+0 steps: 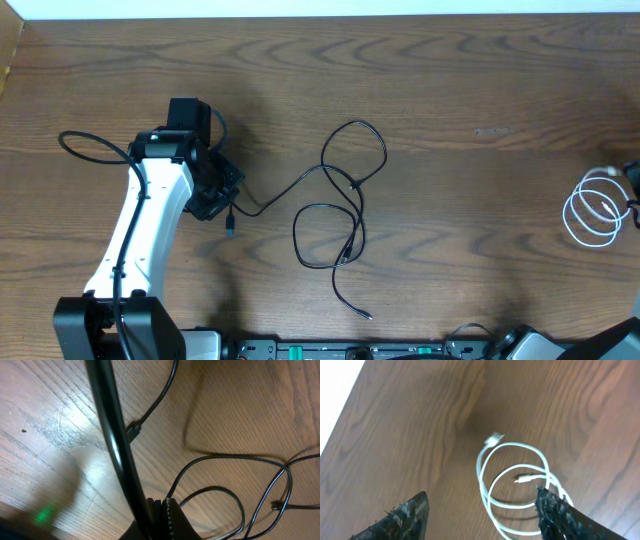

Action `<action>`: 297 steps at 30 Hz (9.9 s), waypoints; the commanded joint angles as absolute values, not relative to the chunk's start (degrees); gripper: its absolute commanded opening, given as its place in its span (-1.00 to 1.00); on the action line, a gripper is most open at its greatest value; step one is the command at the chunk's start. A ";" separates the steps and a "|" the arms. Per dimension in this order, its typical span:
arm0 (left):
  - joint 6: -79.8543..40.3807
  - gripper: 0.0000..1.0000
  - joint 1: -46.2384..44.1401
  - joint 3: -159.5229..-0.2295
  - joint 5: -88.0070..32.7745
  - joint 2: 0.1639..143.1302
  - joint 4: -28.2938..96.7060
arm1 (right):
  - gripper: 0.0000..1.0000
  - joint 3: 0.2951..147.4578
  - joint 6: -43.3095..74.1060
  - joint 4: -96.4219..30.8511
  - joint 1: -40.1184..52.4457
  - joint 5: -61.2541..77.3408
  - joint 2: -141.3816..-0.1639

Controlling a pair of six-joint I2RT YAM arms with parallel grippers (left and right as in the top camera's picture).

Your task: Untangle cables

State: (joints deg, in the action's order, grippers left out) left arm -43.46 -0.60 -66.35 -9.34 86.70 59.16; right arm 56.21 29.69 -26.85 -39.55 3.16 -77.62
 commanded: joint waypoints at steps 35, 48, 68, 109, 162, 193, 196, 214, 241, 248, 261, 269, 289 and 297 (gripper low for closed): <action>-25.26 -0.85 -14.17 -83.94 -34.13 76.77 45.50 | 0.67 55.42 4.23 -26.44 18.74 34.04 -100.18; -39.20 -0.85 -14.17 -83.94 -38.28 68.23 32.53 | 0.34 55.42 8.29 -16.84 27.57 34.04 -101.56; -33.04 -0.85 -14.17 -82.94 -18.79 73.36 50.72 | -0.98 60.60 16.71 -13.10 25.85 15.81 -98.98; -26.96 0.67 -36.16 -82.78 -19.81 98.43 30.63 | 0.31 75.42 19.88 -47.97 -19.27 6.59 -79.83; -22.09 0.67 0.03 -82.72 -19.86 98.24 62.96 | -0.73 33.41 65.71 6.87 10.92 9.54 -91.77; -22.09 0.67 -3.36 -82.72 -19.81 98.26 63.13 | -0.98 83.55 14.04 -46.81 -13.41 -23.07 -88.82; -22.09 0.67 -3.36 -82.72 -19.81 98.26 63.16 | -0.98 85.73 13.08 -47.77 -16.38 -24.51 -88.82; -22.09 0.67 -3.36 -82.72 -19.81 98.26 63.18 | 0.07 85.03 11.88 -49.84 -26.96 -19.18 -88.95; -18.90 0.68 -5.78 -81.71 -17.17 98.28 63.16 | 0.61 71.85 -2.42 -55.20 -5.87 26.98 -89.25; -18.90 0.68 -6.04 -80.40 -16.84 98.28 63.16 | 0.60 55.27 0.60 -41.91 11.53 27.57 -89.25; -18.94 0.68 -6.09 -80.40 -16.86 98.28 63.16 | 0.18 41.69 14.79 -23.05 27.11 18.46 -89.25; -19.14 0.68 -6.09 -80.40 -16.86 98.28 63.16 | -0.78 40.97 19.40 -20.23 27.46 18.33 -89.25; -19.11 0.68 -6.09 -80.40 -16.86 98.28 63.16 | -0.98 87.15 14.50 -33.19 -4.62 5.91 -83.77; -19.11 0.68 -6.09 -80.40 -16.86 98.28 63.16 | -0.98 88.36 14.74 -43.18 -18.20 -2.61 -83.61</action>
